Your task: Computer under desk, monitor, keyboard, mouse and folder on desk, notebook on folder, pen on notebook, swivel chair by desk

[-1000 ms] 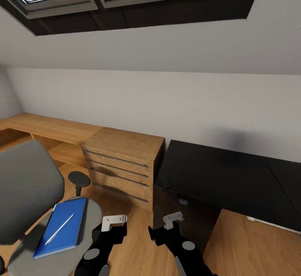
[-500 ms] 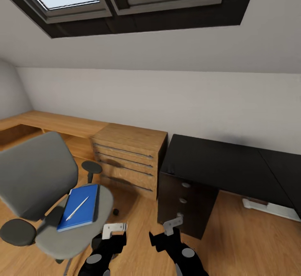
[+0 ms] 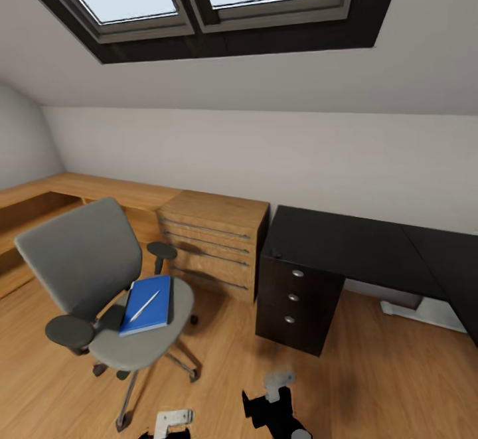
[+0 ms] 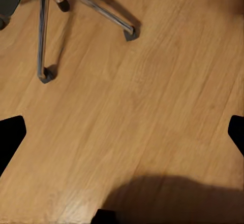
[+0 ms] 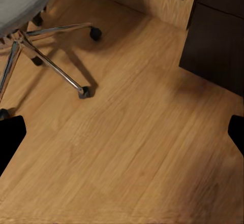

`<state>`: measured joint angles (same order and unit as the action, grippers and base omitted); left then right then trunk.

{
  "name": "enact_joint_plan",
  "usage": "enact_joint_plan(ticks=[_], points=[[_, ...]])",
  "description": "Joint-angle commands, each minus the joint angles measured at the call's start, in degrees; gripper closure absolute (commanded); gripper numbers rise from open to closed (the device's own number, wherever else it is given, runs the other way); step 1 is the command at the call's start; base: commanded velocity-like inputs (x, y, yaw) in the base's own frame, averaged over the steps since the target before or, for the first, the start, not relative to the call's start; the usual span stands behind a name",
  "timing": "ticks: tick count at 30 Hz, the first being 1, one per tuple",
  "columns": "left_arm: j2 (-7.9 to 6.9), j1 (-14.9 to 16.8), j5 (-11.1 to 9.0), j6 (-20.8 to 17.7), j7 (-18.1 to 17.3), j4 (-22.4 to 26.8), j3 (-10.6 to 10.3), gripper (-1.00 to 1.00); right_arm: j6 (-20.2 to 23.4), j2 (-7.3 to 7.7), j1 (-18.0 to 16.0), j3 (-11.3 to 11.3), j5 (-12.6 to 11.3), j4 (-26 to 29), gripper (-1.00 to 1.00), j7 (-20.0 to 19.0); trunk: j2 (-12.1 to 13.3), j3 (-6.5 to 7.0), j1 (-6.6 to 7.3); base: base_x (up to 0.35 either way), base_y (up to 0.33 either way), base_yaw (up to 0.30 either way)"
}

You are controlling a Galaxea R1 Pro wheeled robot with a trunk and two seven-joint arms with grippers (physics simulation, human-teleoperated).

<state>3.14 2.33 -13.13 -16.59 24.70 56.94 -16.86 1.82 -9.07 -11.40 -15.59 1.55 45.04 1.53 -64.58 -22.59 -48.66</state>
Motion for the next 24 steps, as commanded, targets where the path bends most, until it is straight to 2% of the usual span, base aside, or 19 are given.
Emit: enact_joint_plan(ticks=[1, 2, 3, 7, 11, 15, 16, 24], points=[[-0.04, 0.0, -0.5, 2.0, 0.4, -1.7, -0.2, -1.0, -1.1, 0.04, 0.0, -0.1, 0.2, -1.4, -1.0, 0.2, 0.0, -0.06, 0.03, -0.334, 0.121, 0.0], [-0.05, 0.0, -0.6, 5.6, 0.4, -4.3, -0.2, -1.0, -3.7, 0.1, 0.0, 0.0, 0.1, -4.3, -1.0, 0.4, 0.0, -0.06, 0.03, -0.334, 0.121, 0.0], [-0.05, 0.0, -0.6, 7.0, 0.4, -5.3, -0.2, -1.0, -5.1, 0.12, 0.0, 0.0, 0.1, -5.8, -1.0, 0.4, 0.0, -0.06, 0.03, -0.334, 0.121, 0.0], [-0.06, 0.0, -0.7, 10.4, 0.4, -7.5, -0.3, -1.0, -10.6, 0.23, 0.0, 0.1, 0.1, -11.4, -1.0, 0.6, 0.0, -0.06, 0.03, -0.334, 0.121, 0.0], [-0.06, 0.0, -0.8, 11.9, 0.4, -9.0, -0.3, -1.0, -15.1, 0.4, 0.0, 0.2, 0.1, -15.7, -1.0, 0.9, 0.0, -0.06, 0.03, -0.334, 0.121, 0.0], [-0.06, 0.0, -0.8, 12.7, 0.4, -11.5, -0.3, -1.0, -17.5, 0.59, 0.0, 0.3, 0.0, -19.1, -1.0, 1.6, 0.0, -0.06, 0.03, -0.334, 0.118, 0.0], [-0.06, 0.0, -0.8, 13.0, 0.5, -14.6, -0.2, -1.0, -19.1, 0.7, 0.0, 0.3, 0.0, -21.8, -1.0, 2.3, 0.0, -0.06, 0.03, -0.334, 0.081, 0.0], [-0.12, 0.0, -0.8, 13.4, 0.4, -18.2, -0.3, -1.0, -24.6, 1.46, 0.0, 0.4, -0.1, -23.9, -1.0, 2.9, 0.0, -0.06, 0.03, -0.296, 0.016, 0.0]])
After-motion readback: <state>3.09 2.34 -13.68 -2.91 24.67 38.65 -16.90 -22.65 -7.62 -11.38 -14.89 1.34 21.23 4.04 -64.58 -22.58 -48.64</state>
